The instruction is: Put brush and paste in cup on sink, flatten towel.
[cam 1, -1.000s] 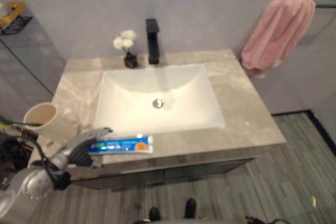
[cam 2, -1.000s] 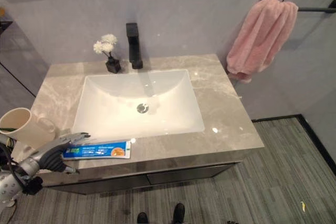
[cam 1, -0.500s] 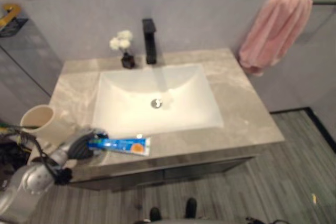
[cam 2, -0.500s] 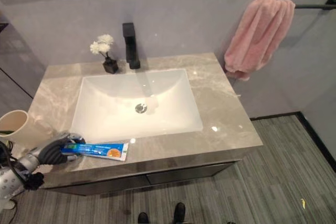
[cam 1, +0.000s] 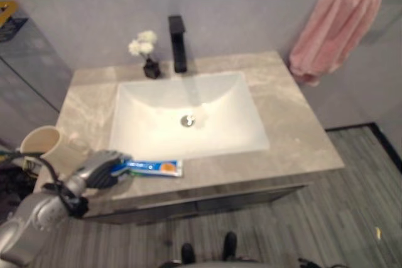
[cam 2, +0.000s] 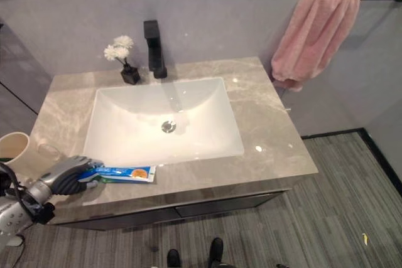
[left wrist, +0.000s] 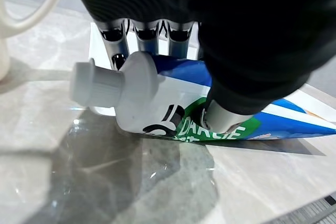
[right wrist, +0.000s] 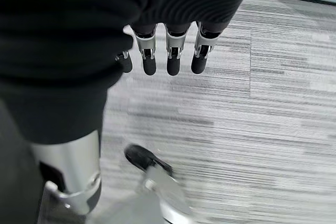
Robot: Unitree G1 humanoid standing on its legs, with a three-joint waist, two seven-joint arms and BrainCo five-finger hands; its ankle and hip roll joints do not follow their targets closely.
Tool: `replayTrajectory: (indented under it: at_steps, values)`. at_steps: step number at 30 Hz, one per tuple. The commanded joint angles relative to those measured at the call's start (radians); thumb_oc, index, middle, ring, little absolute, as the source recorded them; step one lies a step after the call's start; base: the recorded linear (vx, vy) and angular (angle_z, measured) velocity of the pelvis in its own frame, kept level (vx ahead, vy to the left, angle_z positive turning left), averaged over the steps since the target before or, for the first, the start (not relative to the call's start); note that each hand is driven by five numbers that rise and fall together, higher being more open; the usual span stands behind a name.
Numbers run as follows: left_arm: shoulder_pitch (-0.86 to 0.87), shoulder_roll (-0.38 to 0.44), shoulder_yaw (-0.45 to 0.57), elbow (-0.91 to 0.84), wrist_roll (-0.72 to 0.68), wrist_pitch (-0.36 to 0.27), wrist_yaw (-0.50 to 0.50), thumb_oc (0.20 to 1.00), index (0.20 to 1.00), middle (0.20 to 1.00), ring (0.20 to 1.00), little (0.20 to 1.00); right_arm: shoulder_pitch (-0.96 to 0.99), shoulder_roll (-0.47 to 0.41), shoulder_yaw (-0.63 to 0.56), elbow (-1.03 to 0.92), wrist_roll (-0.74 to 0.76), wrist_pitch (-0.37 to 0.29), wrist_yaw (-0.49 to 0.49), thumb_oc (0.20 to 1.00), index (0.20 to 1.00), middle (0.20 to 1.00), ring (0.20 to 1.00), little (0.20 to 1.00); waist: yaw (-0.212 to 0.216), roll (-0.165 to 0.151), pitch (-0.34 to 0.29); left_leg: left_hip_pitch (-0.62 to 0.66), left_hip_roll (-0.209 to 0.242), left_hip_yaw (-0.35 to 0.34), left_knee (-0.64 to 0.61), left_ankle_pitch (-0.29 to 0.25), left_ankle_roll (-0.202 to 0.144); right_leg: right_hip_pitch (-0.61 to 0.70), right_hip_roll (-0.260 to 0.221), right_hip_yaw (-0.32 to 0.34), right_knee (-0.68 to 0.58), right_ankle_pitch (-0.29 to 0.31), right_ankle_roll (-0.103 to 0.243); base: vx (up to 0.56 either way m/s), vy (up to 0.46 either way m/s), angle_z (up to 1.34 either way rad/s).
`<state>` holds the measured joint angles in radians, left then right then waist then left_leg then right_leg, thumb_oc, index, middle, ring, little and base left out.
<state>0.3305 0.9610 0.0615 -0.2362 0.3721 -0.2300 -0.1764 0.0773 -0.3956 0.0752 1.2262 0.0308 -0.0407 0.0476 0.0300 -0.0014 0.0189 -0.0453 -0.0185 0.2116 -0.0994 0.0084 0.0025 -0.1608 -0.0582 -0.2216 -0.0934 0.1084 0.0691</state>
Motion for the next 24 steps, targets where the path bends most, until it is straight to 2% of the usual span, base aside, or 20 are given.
replayTrajectory:
  at_steps: [1, 4, 5, 7, 9, 12, 13, 17, 20, 22, 24]
  values:
    - [0.001, -0.012, 0.026, -0.035, 0.004, -0.013, 0.068, 0.2, 0.2, 0.2, 0.2, 0.2, -0.028, -0.046, 0.022, -0.069, 0.025, -0.022, -0.075, 1.0, 1.0, 1.0, 1.0, 1.0, -0.029, -0.043, -0.013, 0.005, 0.037, -0.05, 0.012, -0.079, -0.003, 0.052, -0.103, -0.04, 0.006, -0.042, 0.118, 0.0, 0.0, 0.0]
    - [-0.046, -0.044, 0.044, -0.044, -0.025, -0.006, 0.112, 0.2, 0.2, 0.2, 0.2, 0.2, -0.043, -0.115, -0.044, -0.229, 0.053, -0.026, -0.121, 1.0, 1.0, 1.0, 1.0, 1.0, -0.043, -0.047, -0.024, 0.022, 0.04, -0.047, 0.012, -0.082, -0.003, 0.068, -0.099, -0.037, 0.006, -0.043, 0.115, -0.01, -0.002, -0.02]
    - [-0.065, -0.07, 0.077, -0.063, -0.021, -0.002, 0.141, 0.2, 0.2, 0.2, 0.2, 0.2, -0.029, -0.156, -0.102, -0.39, 0.05, -0.029, -0.142, 1.0, 1.0, 1.0, 1.0, 1.0, -0.05, -0.043, -0.028, 0.038, 0.044, -0.042, 0.012, -0.09, -0.004, 0.082, -0.095, -0.035, 0.006, -0.051, 0.113, -0.02, -0.002, -0.09]
    - [-0.063, -0.073, 0.078, -0.068, -0.02, 0.0, 0.139, 0.2, 0.2, 0.2, 0.2, 0.2, -0.02, -0.157, -0.108, -0.404, 0.047, -0.02, -0.141, 1.0, 1.0, 1.0, 1.0, 1.0, -0.048, -0.043, -0.027, 0.037, 0.043, -0.041, 0.012, -0.086, -0.003, 0.08, -0.096, -0.034, 0.006, -0.047, 0.112, -0.02, 0.001, -0.1]
    - [-0.115, -0.11, 0.116, -0.077, -0.012, 0.009, 0.195, 0.2, 0.2, 0.2, 0.2, 0.2, -0.006, -0.2, -0.175, -0.666, -0.002, -0.024, -0.166, 1.0, 1.0, 1.0, 1.0, 1.0, -0.062, -0.044, -0.042, 0.056, 0.047, -0.038, 0.012, -0.096, -0.003, 0.097, -0.094, -0.031, 0.006, -0.057, 0.109, 0.0, 0.001, -0.03]
    - [-0.2, -0.163, 0.138, -0.094, -0.003, 0.011, 0.266, 0.2, 0.2, 0.2, 0.2, 0.2, -0.006, -0.189, -0.23, -0.886, -0.012, -0.054, -0.186, 1.0, 1.0, 1.0, 1.0, 1.0, -0.073, -0.044, -0.052, 0.064, 0.049, -0.043, 0.012, -0.095, -0.003, 0.111, -0.092, -0.03, 0.006, -0.065, 0.097, 0.0, 0.0, 0.0]
    - [-0.204, -0.163, 0.136, -0.093, -0.002, 0.011, 0.268, 0.2, 0.2, 0.2, 0.2, 0.2, -0.006, -0.188, -0.232, -0.889, -0.013, -0.052, -0.187, 1.0, 1.0, 1.0, 1.0, 1.0, -0.073, -0.044, -0.05, 0.063, 0.049, -0.044, 0.012, -0.094, -0.002, 0.111, -0.092, -0.031, 0.006, -0.065, 0.096, 0.0, 0.0, 0.0]
    - [-0.369, -0.203, 0.11, -0.097, 0.018, 0.03, 0.364, 0.2, 0.2, 0.2, 0.2, 0.2, -0.134, -0.14, -0.152, -1.073, 0.066, -0.097, -0.179, 1.0, 1.0, 1.0, 1.0, 1.0, -0.068, -0.045, -0.067, 0.078, 0.045, -0.052, 0.012, -0.097, -0.001, 0.138, -0.098, -0.039, 0.006, -0.074, 0.087, -0.01, 0.004, 0.02]
    - [-0.417, -0.205, 0.096, -0.099, 0.022, 0.028, 0.39, 0.2, 0.2, 0.2, 0.2, 0.2, -0.19, -0.115, -0.116, -1.116, 0.136, -0.116, -0.17, 1.0, 1.0, 1.0, 1.0, 1.0, -0.065, -0.046, -0.068, 0.082, 0.045, -0.054, 0.012, -0.096, -0.001, 0.147, -0.101, -0.046, 0.006, -0.076, 0.085, -0.01, 0.004, 0.08]
    - [-0.476, -0.211, 0.07, -0.107, 0.02, 0.023, 0.429, 0.2, 0.2, 0.2, 0.2, 0.2, -0.296, -0.042, -0.042, -1.122, 0.287, -0.162, -0.16, 1.0, 1.0, 1.0, 1.0, 1.0, -0.052, -0.045, -0.07, 0.089, 0.044, -0.06, 0.012, -0.097, -0.001, 0.158, -0.104, -0.054, 0.006, -0.079, 0.082, 0.0, 0.006, 0.1]
    - [-0.507, -0.214, 0.051, -0.108, 0.015, 0.028, 0.446, 0.2, 0.2, 0.2, 0.2, 0.2, -0.36, 0.015, 0.043, -1.104, 0.378, -0.163, -0.155, 1.0, 1.0, 1.0, 1.0, 1.0, -0.037, -0.043, -0.072, 0.096, 0.043, -0.063, 0.012, -0.1, -0.002, 0.168, -0.106, -0.06, 0.006, -0.082, 0.08, 0.0, 0.012, 0.05]
